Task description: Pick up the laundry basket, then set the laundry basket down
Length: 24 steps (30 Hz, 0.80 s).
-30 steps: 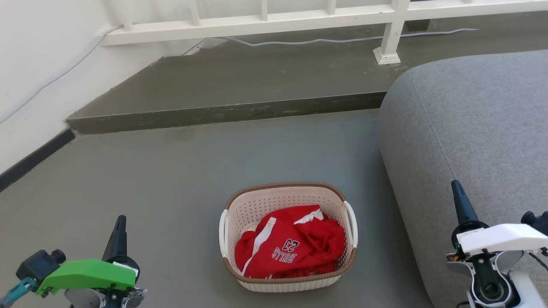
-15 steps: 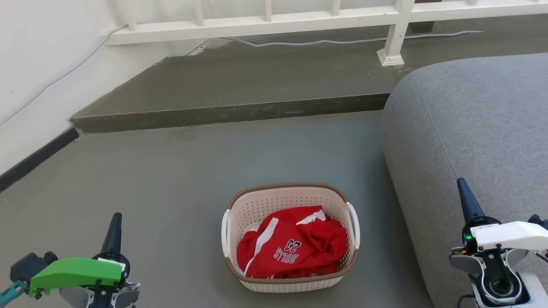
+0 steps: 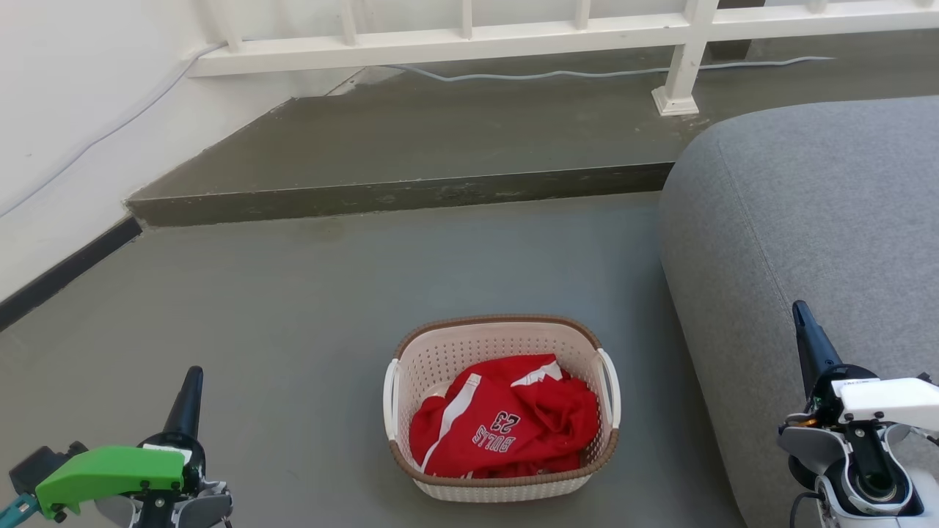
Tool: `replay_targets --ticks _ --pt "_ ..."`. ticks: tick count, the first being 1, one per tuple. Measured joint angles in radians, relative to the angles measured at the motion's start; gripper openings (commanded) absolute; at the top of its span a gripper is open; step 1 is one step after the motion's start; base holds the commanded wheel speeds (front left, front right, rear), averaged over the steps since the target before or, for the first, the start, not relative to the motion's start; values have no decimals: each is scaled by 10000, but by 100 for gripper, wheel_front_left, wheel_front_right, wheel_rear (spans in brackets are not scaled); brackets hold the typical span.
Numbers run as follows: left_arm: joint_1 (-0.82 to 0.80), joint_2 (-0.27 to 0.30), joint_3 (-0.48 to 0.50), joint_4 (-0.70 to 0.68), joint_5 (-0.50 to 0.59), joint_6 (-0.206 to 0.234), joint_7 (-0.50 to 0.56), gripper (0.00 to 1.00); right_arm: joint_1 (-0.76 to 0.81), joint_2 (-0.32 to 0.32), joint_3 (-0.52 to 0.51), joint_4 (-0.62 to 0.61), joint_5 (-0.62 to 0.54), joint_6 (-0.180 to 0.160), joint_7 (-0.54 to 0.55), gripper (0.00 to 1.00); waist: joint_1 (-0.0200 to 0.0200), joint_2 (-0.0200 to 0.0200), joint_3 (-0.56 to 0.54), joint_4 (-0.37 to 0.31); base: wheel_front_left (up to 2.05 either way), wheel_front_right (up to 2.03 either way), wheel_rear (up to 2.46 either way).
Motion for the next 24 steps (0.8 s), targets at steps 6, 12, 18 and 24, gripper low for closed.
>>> replay_targets --ticks 6,12,18,24 --pt "-20 -2 111 23 -750 -6 190 0 -40 10 -153 67 769 4 211 0 0 0 -12 45 0 0 0" --pt "-61 -6 207 35 -1473 -12 431 0 -184 21 -326 119 1561 8 408 0 0 0 -24 90 0 0 0" --pt "-206 -8 337 42 -1898 -82 525 0 -184 35 -395 178 1965 8 512 0 0 0 -29 108 0 0 0" --pt "-206 -8 339 40 -1898 -82 525 0 -184 36 -399 178 1965 10 512 0 0 0 -29 108 0 0 0"
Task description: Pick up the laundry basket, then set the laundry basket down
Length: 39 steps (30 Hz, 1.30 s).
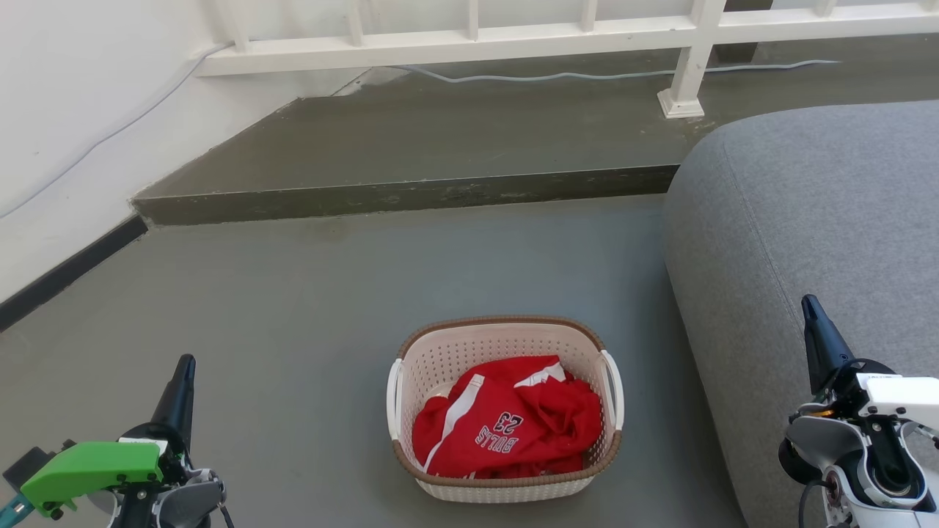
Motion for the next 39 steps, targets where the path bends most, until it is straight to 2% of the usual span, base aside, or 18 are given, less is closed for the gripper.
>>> replay_targets --ticks 39 --pt "0 -8 0 -4 -2 0 0 0 -6 4 -33 -2 0 0 2 0 0 0 2 -2 0 0 0"
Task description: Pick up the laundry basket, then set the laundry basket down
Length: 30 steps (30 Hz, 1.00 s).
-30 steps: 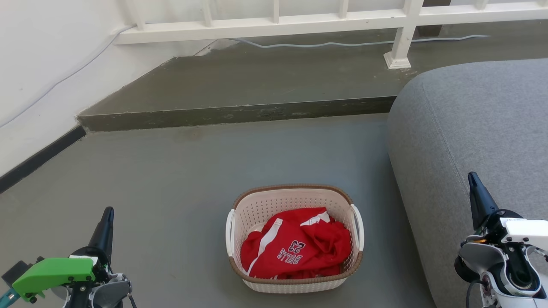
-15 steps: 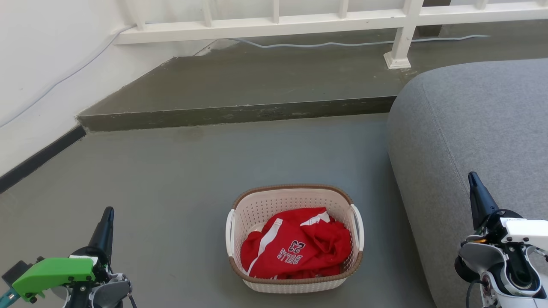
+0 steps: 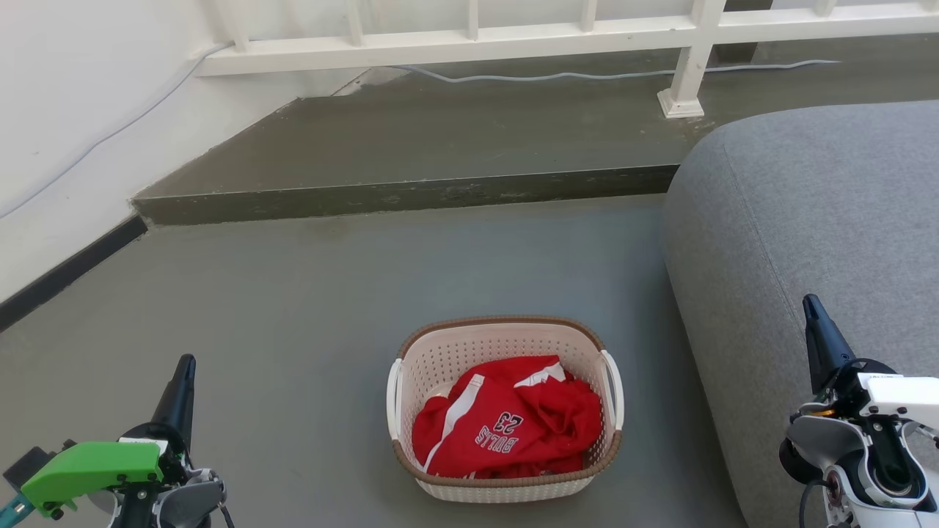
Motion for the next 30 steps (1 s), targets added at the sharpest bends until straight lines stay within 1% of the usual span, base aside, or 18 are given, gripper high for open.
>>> replay_targets --ticks 30 --pt "0 -4 -2 -4 -2 0 -2 0 -2 4 -21 -2 0 0 2 0 0 0 1 0 0 0 0"
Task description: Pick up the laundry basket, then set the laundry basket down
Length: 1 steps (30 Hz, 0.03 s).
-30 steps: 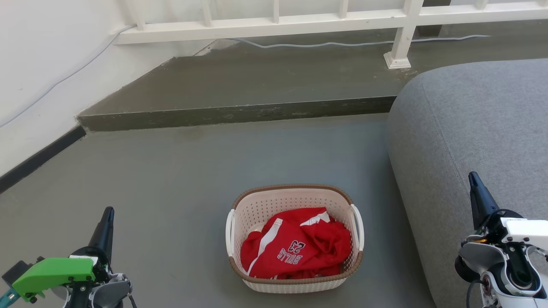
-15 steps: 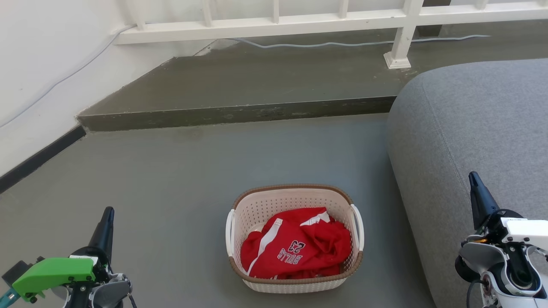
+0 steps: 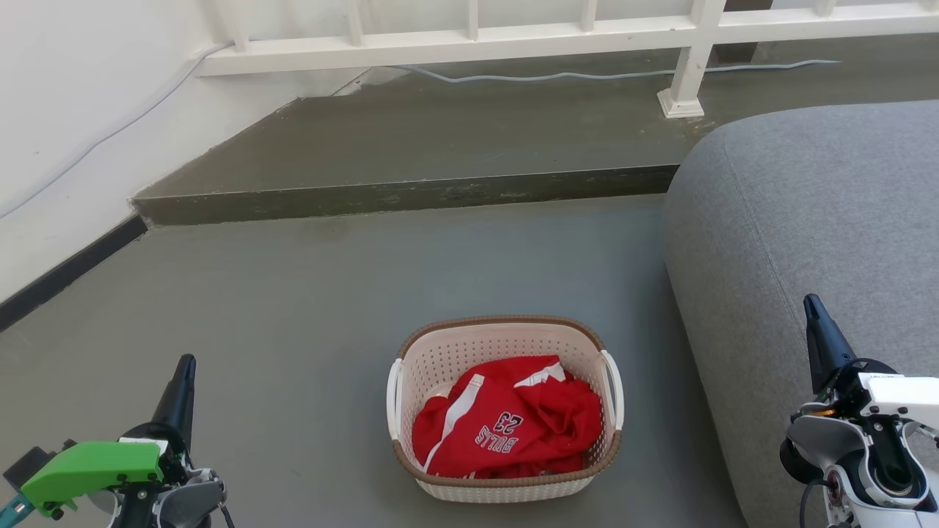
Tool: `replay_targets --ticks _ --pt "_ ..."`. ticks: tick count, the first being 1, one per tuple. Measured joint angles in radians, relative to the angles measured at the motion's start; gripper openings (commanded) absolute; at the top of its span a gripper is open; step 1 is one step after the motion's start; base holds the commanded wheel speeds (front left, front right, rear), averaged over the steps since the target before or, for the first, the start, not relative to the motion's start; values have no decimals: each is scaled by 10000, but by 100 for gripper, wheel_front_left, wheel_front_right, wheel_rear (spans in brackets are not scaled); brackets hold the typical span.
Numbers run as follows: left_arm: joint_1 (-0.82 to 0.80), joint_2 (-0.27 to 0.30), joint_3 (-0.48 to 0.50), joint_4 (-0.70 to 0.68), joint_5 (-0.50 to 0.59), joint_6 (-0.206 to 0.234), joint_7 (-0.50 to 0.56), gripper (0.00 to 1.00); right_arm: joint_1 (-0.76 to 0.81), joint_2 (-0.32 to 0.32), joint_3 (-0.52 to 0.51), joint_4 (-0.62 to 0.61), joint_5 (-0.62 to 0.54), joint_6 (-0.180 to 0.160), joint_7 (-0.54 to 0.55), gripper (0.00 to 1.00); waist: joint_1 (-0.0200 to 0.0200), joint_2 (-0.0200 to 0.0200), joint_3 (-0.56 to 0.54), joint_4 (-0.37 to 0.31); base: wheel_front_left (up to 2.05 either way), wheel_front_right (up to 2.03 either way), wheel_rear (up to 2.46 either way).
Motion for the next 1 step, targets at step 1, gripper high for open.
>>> replay_targets --ticks 1 --pt "0 0 0 0 2 0 0 0 0 0 0 0 0 0 -2 0 0 0 0 0 0 0 0"
